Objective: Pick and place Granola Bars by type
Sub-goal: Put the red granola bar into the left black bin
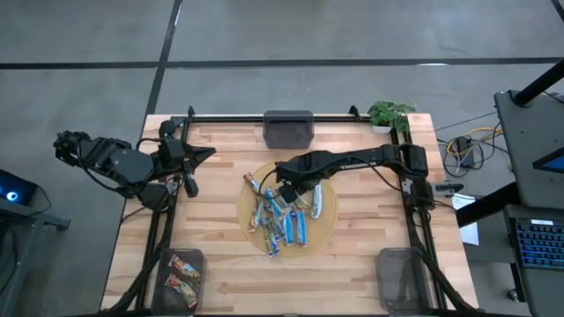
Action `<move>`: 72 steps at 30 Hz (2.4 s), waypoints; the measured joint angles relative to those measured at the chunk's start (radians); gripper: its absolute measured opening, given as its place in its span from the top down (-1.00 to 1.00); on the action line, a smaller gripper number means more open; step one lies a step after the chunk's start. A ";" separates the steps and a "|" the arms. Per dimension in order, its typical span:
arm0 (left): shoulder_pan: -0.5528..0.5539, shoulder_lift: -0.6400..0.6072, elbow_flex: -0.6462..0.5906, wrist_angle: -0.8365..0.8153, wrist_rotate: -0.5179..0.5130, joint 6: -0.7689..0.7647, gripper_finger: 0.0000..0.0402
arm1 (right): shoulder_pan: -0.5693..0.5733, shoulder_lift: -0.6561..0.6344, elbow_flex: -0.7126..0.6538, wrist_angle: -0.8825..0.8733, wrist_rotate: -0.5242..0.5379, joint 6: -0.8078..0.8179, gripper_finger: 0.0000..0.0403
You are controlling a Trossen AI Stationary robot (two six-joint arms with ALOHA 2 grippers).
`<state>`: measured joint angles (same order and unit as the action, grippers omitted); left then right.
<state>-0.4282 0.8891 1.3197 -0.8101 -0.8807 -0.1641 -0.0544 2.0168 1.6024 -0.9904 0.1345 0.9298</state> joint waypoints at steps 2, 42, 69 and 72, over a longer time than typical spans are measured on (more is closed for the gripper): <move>0.000 -0.002 0.000 0.000 0.000 0.010 1.00 | 0.001 -0.021 0.000 0.013 -0.001 -0.017 0.72; 0.001 -0.056 0.000 -0.013 0.381 -0.180 0.86 | 0.188 -0.151 0.075 0.817 -0.200 -0.369 0.72; 0.000 -0.027 0.000 0.251 0.578 -0.136 -0.11 | 0.214 -0.151 0.312 0.811 -0.296 -0.549 0.72; 0.000 -0.017 0.000 0.307 0.578 -0.089 -0.11 | 0.216 -0.151 0.319 0.810 -0.296 -0.551 0.74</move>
<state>-0.4278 0.8716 1.3197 -0.5032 -0.3031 -0.2529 0.1612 1.8660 1.9209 -0.1806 -0.1619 0.3786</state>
